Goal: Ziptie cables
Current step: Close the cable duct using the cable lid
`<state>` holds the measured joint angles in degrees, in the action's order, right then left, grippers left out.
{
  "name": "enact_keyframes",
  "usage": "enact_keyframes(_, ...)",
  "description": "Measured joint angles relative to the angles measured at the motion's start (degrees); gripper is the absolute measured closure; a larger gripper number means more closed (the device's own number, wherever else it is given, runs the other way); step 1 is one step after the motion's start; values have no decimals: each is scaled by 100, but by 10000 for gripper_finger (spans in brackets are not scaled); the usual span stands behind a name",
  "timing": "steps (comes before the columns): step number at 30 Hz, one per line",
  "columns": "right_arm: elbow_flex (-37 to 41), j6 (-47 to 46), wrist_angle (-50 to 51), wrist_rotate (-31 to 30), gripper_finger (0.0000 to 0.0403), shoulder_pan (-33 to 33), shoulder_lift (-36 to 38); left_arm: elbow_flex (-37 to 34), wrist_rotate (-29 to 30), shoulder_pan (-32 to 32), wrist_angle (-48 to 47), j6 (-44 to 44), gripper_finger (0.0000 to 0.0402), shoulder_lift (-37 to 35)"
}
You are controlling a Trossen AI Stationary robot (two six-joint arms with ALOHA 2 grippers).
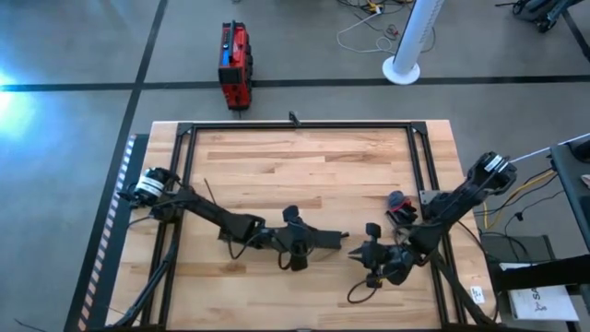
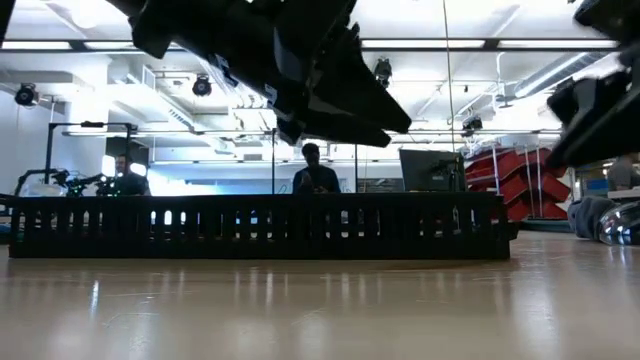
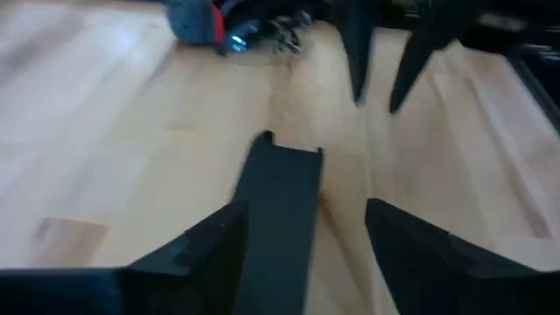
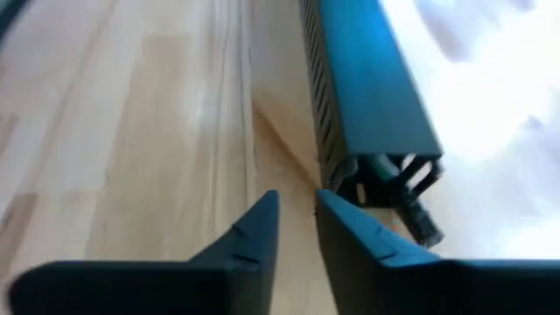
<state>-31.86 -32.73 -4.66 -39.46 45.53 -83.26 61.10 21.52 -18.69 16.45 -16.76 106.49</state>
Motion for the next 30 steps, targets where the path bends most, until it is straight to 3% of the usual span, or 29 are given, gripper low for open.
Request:
enact_keyframes(7, 276, -130, -104, -1729, 200, 484, 192, 104, -335, 85, 3, -47, 124, 29)
enact_keyframes(11, 841, -911, -407, -2444, 139, 733, 131, 190, -515, 152, 2, -293, 106, 29)
enact_keyframes(15, 1468, -1493, -1229, -2463, 94, 809, -35, 190, -652, 250, 1, -417, 103, 80)
enact_keyframes(22, 2013, -739, -3358, -1999, 75, 556, -546, 600, -1049, 435, -245, -372, 109, 679)
enact_keyframes(30, 1603, -113, -3681, -960, 78, -219, -1409, 1612, -1012, 471, -1680, 134, 109, 1028)
